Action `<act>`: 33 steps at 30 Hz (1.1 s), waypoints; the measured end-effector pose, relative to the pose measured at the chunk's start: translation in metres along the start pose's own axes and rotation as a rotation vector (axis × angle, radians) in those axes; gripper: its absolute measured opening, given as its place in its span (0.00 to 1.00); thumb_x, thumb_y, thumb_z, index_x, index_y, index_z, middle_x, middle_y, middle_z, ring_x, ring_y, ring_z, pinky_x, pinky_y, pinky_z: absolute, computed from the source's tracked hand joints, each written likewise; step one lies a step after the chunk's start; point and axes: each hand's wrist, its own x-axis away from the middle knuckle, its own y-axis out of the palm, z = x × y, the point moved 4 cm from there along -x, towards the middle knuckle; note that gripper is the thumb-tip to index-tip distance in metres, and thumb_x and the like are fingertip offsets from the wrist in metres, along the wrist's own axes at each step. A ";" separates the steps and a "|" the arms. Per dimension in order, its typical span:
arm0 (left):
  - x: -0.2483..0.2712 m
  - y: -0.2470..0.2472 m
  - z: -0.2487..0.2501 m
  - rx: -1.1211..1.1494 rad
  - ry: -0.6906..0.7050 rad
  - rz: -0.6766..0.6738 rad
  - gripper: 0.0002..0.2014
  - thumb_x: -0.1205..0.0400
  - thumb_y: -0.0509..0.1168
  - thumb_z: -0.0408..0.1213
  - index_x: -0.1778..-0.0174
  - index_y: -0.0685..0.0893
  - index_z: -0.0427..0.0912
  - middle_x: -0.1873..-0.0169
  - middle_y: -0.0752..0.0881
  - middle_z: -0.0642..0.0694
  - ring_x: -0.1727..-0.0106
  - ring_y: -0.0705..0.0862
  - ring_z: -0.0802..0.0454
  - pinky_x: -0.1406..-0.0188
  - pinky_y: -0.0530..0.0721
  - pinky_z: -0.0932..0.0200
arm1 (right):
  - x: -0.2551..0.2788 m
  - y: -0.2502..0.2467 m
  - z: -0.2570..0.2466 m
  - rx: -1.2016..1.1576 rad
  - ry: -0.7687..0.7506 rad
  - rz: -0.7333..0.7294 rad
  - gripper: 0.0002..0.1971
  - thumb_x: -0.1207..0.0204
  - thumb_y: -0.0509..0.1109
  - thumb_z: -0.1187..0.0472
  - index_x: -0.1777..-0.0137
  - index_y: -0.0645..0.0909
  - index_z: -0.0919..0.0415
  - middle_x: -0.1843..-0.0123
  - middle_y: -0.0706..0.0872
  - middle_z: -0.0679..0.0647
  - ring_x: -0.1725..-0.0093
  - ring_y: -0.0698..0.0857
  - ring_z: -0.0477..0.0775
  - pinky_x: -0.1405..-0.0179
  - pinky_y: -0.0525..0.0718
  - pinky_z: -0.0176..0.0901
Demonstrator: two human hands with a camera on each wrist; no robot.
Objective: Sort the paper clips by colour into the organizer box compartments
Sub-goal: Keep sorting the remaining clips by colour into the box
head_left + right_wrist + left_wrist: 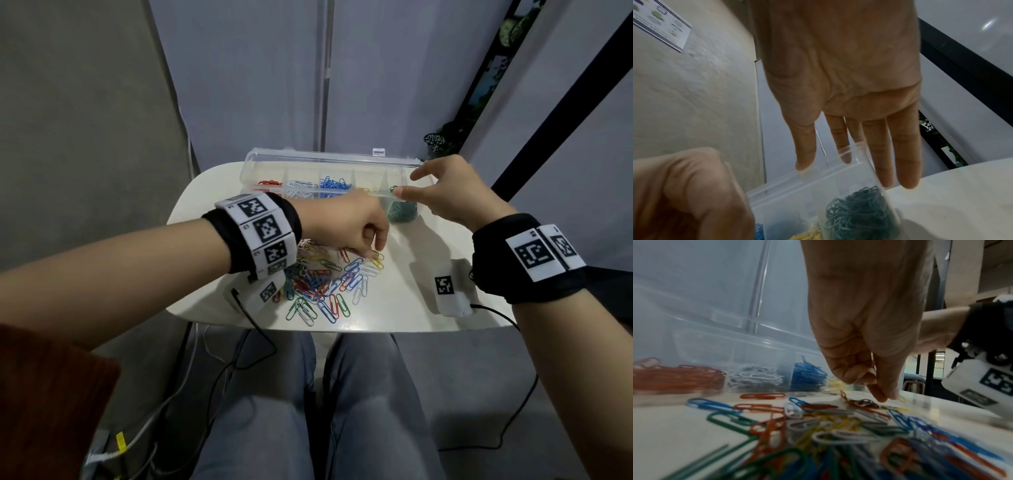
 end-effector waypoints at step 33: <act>-0.005 -0.079 -0.030 0.059 -0.188 0.405 0.13 0.25 0.77 0.39 0.47 0.88 0.39 0.56 0.88 0.46 0.64 0.82 0.68 0.70 0.72 0.79 | -0.001 -0.001 0.003 0.057 -0.019 -0.014 0.26 0.32 0.79 0.43 0.40 0.83 0.58 0.30 0.79 0.60 0.69 0.80 0.50 0.67 0.75 0.41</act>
